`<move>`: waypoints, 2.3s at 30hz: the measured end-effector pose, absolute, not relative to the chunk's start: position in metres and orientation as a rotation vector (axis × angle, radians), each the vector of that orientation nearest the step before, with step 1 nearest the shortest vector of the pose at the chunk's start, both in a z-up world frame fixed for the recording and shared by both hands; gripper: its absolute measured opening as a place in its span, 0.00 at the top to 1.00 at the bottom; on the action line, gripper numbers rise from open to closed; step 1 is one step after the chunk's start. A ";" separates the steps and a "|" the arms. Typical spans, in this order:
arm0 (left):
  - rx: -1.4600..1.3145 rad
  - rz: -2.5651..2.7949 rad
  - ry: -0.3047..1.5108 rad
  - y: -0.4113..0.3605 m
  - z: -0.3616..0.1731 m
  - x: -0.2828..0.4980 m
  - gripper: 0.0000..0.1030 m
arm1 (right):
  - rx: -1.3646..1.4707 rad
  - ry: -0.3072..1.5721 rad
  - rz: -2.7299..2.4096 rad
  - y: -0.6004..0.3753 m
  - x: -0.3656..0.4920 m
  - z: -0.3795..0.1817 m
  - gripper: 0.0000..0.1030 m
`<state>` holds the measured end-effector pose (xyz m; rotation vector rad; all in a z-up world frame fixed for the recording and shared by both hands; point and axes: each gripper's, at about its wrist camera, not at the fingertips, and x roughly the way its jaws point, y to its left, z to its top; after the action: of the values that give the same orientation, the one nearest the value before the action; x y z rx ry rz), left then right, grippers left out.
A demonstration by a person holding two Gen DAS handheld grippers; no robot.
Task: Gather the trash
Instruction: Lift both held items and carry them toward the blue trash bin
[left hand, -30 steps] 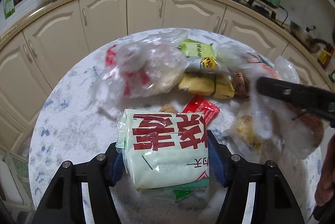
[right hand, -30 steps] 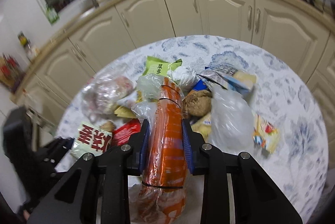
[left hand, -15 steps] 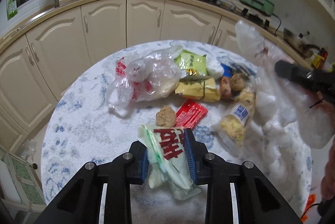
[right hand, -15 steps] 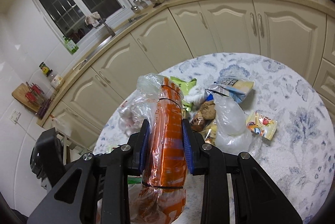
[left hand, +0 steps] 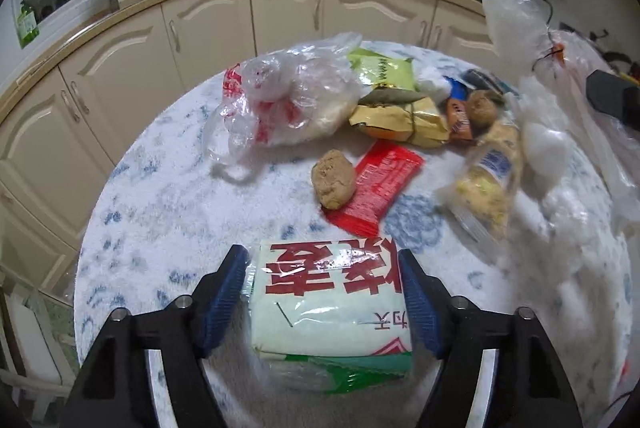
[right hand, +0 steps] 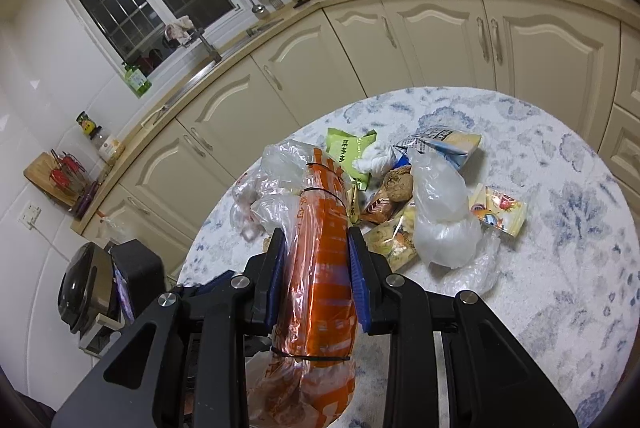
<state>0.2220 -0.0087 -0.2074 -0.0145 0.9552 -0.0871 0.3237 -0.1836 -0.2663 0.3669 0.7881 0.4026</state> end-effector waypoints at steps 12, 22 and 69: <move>-0.019 -0.162 0.911 -0.001 -0.182 0.189 0.34 | 0.386 0.762 0.402 -0.193 0.311 -0.259 0.72; 0.009 -0.206 0.734 -0.023 -0.106 0.169 0.33 | 0.392 0.634 0.320 -0.241 0.278 -0.215 0.72; 0.503 -0.915 1.135 -0.583 -0.277 0.295 0.30 | 1.015 0.734 -0.536 -0.653 0.092 -0.475 0.57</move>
<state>0.2955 -0.5827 -0.2770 0.5031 1.1348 -0.9151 0.0915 -0.6530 -0.4747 1.0146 0.7340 -0.5365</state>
